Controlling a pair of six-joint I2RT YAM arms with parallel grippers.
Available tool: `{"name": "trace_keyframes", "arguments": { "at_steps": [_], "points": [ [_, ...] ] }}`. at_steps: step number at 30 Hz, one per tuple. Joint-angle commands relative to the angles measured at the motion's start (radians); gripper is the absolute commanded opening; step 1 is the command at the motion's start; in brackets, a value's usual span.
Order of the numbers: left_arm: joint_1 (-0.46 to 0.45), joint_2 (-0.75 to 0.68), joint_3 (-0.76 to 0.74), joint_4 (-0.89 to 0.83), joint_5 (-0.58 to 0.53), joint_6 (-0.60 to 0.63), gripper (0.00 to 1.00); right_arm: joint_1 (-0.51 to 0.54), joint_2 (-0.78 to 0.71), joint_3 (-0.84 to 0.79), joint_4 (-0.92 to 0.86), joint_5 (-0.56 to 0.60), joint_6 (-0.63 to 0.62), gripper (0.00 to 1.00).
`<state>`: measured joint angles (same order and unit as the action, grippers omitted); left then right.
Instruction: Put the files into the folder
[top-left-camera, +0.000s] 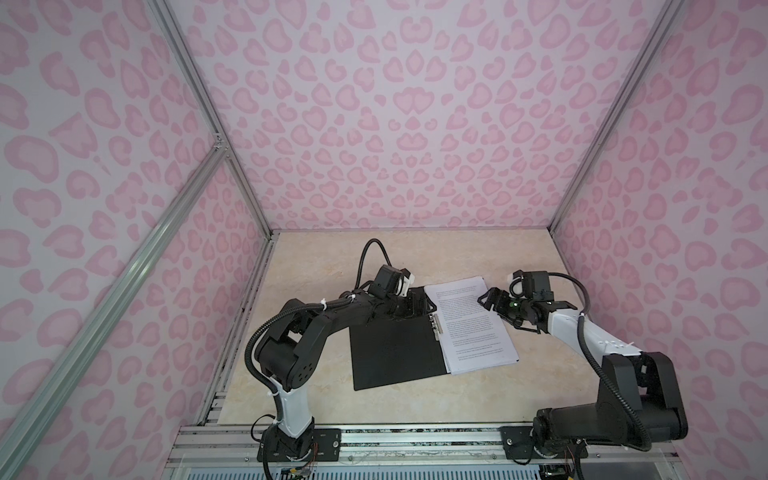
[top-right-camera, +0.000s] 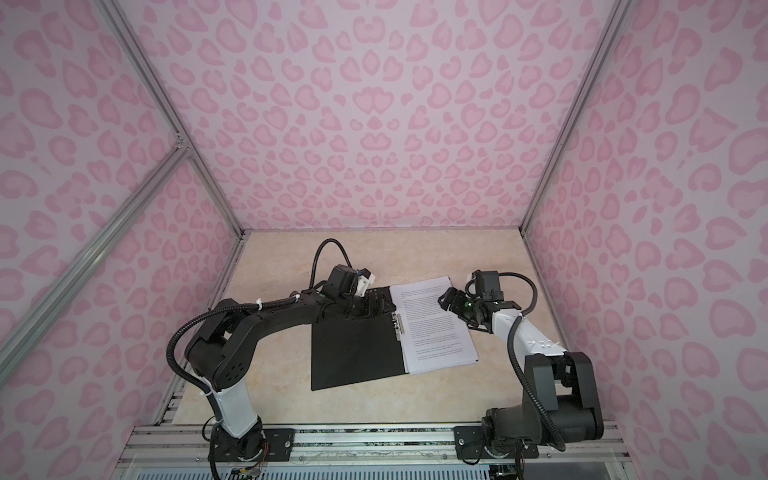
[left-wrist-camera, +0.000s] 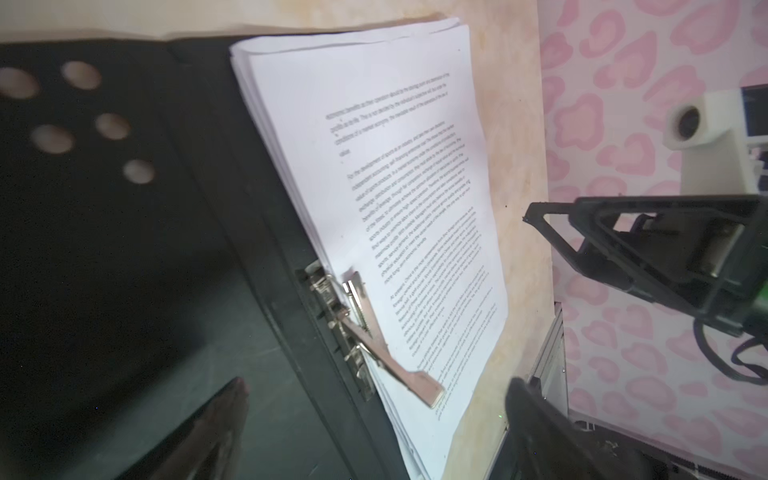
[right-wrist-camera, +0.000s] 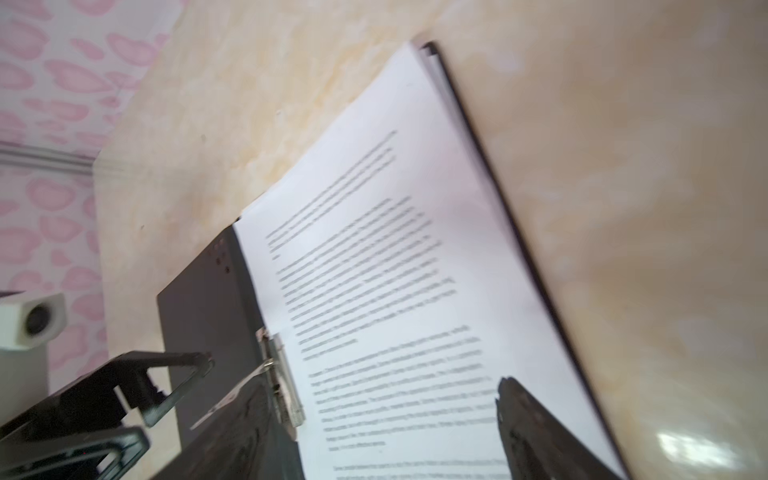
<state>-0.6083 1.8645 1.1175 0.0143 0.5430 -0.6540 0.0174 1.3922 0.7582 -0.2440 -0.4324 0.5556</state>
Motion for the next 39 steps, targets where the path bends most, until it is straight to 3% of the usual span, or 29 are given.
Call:
{"name": "trace_keyframes", "arguments": {
  "at_steps": [1,4,12,19,29,39],
  "points": [
    [-0.009,0.028,0.030,-0.029,-0.016,0.016,0.98,-0.067,-0.009,-0.032,-0.052,0.080,-0.037,0.90],
    [-0.010,0.042,0.033,-0.006,0.002,0.000,0.98,-0.117,0.006,-0.070,-0.018,0.057,-0.042,0.93],
    [0.000,0.071,0.014,0.008,-0.015,-0.038,0.98,-0.118,0.065,-0.144,0.072,-0.048,0.005,0.95],
    [-0.004,0.108,-0.014,0.056,-0.035,-0.095,0.98,-0.092,-0.038,-0.223,0.109,-0.052,0.096,0.95],
    [-0.011,0.111,-0.065,0.115,-0.071,-0.148,0.98,-0.076,-0.067,-0.254,0.134,-0.077,0.145,0.95],
    [-0.018,0.113,-0.082,0.140,-0.078,-0.172,0.98,-0.006,-0.116,-0.247,0.088,0.060,0.228,0.95]
  ]
}}
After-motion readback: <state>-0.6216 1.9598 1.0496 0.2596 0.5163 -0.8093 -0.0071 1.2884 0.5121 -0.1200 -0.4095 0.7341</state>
